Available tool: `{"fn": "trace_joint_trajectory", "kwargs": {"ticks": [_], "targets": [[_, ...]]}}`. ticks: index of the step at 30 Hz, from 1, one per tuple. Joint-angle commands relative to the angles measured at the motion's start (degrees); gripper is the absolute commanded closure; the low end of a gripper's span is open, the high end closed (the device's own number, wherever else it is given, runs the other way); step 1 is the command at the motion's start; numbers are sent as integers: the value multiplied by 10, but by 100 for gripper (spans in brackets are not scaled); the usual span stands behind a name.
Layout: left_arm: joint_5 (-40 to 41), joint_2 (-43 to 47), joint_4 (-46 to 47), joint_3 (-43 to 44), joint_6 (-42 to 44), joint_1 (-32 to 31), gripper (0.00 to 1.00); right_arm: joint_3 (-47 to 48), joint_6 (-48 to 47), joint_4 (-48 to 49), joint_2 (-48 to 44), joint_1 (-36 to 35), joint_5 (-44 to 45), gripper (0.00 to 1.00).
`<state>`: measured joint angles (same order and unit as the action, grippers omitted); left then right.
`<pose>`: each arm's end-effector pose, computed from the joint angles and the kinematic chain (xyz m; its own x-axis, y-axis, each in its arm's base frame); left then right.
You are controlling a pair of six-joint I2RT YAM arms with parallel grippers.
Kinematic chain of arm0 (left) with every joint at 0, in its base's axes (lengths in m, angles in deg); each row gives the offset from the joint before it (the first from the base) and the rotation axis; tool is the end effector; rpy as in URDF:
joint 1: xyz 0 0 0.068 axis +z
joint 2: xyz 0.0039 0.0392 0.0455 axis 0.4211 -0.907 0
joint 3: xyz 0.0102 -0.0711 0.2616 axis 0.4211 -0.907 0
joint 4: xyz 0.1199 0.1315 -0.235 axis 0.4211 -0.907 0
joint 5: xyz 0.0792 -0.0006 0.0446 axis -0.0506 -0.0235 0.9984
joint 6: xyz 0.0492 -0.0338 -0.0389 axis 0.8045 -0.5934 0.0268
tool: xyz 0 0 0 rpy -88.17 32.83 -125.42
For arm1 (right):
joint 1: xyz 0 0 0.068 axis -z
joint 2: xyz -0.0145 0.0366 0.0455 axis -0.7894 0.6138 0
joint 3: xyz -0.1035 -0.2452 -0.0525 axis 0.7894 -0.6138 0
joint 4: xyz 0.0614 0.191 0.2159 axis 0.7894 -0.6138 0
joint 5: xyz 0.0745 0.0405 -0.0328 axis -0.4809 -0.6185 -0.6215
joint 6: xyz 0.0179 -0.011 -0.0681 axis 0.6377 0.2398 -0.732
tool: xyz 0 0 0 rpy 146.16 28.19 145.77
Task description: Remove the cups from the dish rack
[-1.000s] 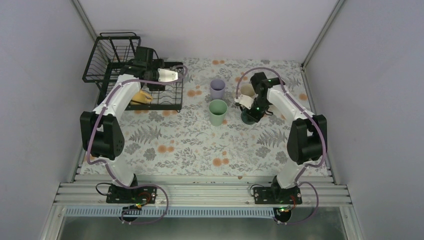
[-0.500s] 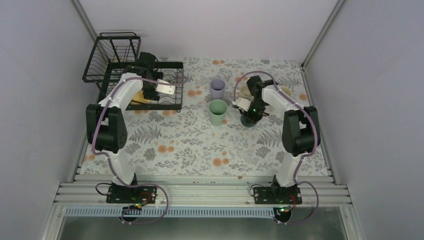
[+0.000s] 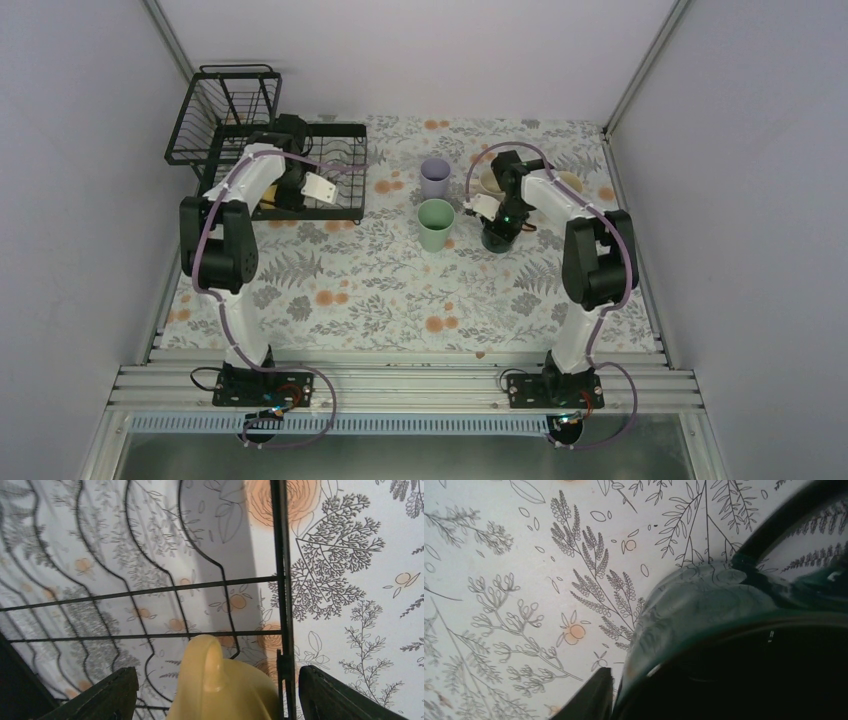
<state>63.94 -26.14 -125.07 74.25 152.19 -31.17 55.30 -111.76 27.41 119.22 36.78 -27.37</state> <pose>0.4360 -0.0451 0.1955 0.1332 0.9895 0.0554 0.9499 -0.1434 0.2777 0.3655 0.1072 0.1570 -0.5454 -0.8322 -0.1000 -0.8382 0.5418 0.0625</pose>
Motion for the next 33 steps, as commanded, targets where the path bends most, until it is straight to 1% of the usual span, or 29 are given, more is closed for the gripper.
{"fn": "trace_joint_trajectory", "kwargs": {"ticks": [1, 6, 9, 12, 14, 17, 20, 24, 29, 33], "targets": [[28, -25, -19, 13, 19, 5, 21, 14, 4, 12, -1, -6, 16, 65], [51, -39, 8, 7, 28, 5, 22, 27, 5, -1, -35, -8, 16, 54], [78, -41, 41, -9, 39, 5, 26, 35, 5, -13, -62, -9, 18, 53], [80, -48, 47, -9, 38, 5, 29, 43, 4, -27, -94, -9, 15, 53], [72, -55, 30, 3, 32, 5, 29, 49, 3, -40, -109, -9, 11, 53], [34, -64, -25, 54, 15, 3, 29, 52, 1, -49, -120, -8, 12, 53], [13, -56, -72, 79, 10, -2, 28, 51, 0, -55, -141, -9, 10, 53], [22, -48, -102, 98, 13, -4, 28, 49, 0, -56, -142, -9, 5, 53], [9, -62, -161, 156, 1, -5, 28, 50, -1, -55, -137, -9, 0, 53], [8, -67, -173, 189, 0, -6, 28, 48, -6, -56, -135, -9, -4, 54]]}}
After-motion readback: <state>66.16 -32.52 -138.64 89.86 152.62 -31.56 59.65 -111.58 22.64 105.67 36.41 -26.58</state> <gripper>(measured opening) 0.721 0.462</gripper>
